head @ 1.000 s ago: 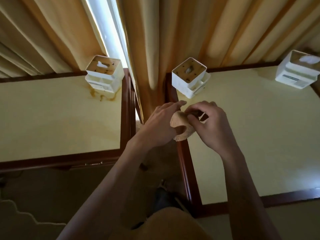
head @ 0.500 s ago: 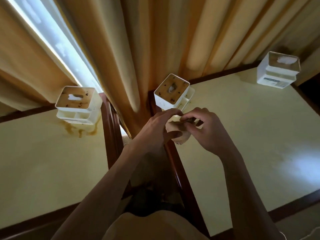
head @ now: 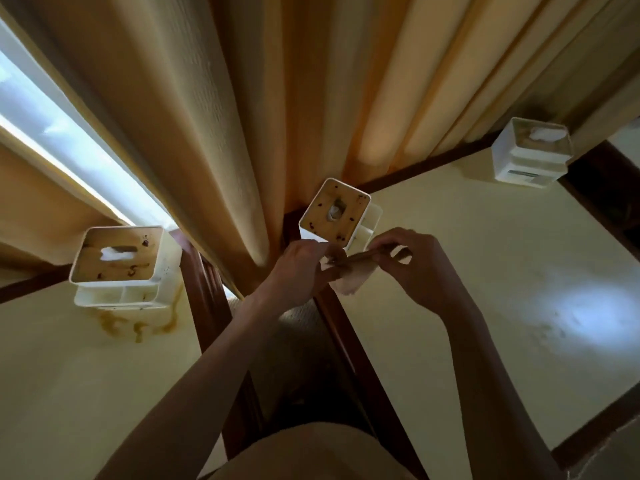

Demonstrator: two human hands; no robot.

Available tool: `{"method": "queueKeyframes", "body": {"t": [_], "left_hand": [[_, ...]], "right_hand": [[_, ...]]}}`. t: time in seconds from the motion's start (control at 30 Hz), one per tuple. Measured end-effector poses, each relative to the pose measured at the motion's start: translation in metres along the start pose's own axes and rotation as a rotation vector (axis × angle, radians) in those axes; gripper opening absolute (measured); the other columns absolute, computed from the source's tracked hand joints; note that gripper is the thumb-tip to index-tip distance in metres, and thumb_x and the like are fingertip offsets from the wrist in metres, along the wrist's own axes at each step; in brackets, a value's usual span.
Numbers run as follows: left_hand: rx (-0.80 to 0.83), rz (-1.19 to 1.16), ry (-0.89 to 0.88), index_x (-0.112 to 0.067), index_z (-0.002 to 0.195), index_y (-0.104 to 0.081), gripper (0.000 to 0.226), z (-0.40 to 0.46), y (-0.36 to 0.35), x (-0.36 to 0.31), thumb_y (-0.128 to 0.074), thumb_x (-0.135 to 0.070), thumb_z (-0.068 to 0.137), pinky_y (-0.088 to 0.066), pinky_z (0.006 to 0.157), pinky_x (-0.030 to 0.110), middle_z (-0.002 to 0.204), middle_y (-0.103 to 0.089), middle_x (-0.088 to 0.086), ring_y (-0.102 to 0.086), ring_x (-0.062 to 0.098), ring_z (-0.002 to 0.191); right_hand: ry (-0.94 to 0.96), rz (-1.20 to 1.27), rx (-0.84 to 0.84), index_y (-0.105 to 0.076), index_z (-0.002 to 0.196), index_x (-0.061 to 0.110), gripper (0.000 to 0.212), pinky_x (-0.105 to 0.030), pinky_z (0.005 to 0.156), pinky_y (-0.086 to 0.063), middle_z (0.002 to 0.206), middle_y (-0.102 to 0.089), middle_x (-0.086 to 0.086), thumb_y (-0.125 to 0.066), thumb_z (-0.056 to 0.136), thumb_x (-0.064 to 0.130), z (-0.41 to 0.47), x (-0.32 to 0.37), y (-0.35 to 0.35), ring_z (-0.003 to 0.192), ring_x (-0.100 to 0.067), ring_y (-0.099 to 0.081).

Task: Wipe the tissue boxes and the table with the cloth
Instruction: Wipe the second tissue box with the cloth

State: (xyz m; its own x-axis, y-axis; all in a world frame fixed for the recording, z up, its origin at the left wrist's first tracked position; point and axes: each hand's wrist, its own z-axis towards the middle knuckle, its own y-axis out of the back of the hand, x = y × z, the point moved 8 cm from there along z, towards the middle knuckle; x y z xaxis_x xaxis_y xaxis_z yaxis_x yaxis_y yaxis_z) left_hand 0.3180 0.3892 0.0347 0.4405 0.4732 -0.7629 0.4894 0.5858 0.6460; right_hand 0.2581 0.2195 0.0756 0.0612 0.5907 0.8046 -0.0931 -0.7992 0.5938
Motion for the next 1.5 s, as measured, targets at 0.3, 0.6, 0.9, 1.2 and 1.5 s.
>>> {"method": "queueKeyframes", "body": {"t": [0.3, 0.6, 0.9, 1.2, 1.5], "left_hand": [[-0.086, -0.221, 0.282, -0.016, 0.111, -0.073, 0.022, 0.024, -0.031, 0.048, -0.075, -0.026, 0.091, -0.054, 0.087, 0.028, 0.101, -0.074, -0.006, -0.07, 0.01, 0.097], [-0.586, -0.352, 0.801, -0.027, 0.078, -0.064, 0.019, 0.032, -0.06, 0.089, -0.078, -0.036, 0.086, -0.06, 0.075, 0.046, 0.076, -0.073, -0.003, -0.071, 0.025, 0.076], [-0.553, -0.186, 0.835, -0.015, 0.102, -0.064, 0.027, 0.044, -0.051, 0.088, -0.076, -0.033, 0.086, -0.047, 0.052, 0.026, 0.089, -0.071, 0.001, -0.065, 0.017, 0.07], [-0.455, 0.072, 0.732, -0.025, 0.124, -0.042, 0.067, 0.067, -0.011, 0.094, -0.081, -0.042, 0.072, -0.034, 0.093, 0.031, 0.122, -0.043, 0.003, -0.041, 0.022, 0.114], [-0.322, -0.142, 0.769, -0.022, 0.14, -0.048, 0.042, 0.061, -0.02, 0.111, -0.048, -0.043, 0.103, -0.033, 0.088, 0.029, 0.123, -0.06, -0.003, -0.054, 0.021, 0.118]], "right_hand": [[-0.052, 0.008, -0.106, -0.071, 0.103, 0.01, 0.016, -0.013, 0.077, -0.049, 0.092, -0.069, 0.009, -0.069, 0.09, 0.001, 0.048, -0.042, 0.012, 0.088, -0.003, -0.065], [-0.004, -0.191, -0.139, -0.064, 0.097, 0.005, 0.009, -0.048, 0.082, -0.055, 0.091, -0.07, -0.009, -0.067, 0.091, -0.001, 0.137, -0.084, -0.047, 0.086, -0.028, -0.067], [0.093, -0.292, -0.057, -0.068, 0.094, 0.006, 0.01, -0.04, 0.083, -0.036, 0.097, -0.067, -0.013, -0.059, 0.095, 0.001, 0.157, -0.1, -0.067, 0.097, -0.036, -0.058], [-0.096, -0.255, -0.406, -0.07, 0.104, 0.017, 0.014, -0.043, 0.079, -0.052, 0.1, -0.063, -0.009, -0.062, 0.099, 0.027, 0.119, -0.099, -0.052, 0.09, -0.027, -0.059], [-0.115, -0.197, -0.209, -0.054, 0.142, 0.007, 0.04, -0.046, 0.095, -0.059, 0.16, -0.041, -0.011, -0.05, 0.104, 0.02, 0.087, -0.11, -0.109, 0.136, -0.028, -0.054]]}}
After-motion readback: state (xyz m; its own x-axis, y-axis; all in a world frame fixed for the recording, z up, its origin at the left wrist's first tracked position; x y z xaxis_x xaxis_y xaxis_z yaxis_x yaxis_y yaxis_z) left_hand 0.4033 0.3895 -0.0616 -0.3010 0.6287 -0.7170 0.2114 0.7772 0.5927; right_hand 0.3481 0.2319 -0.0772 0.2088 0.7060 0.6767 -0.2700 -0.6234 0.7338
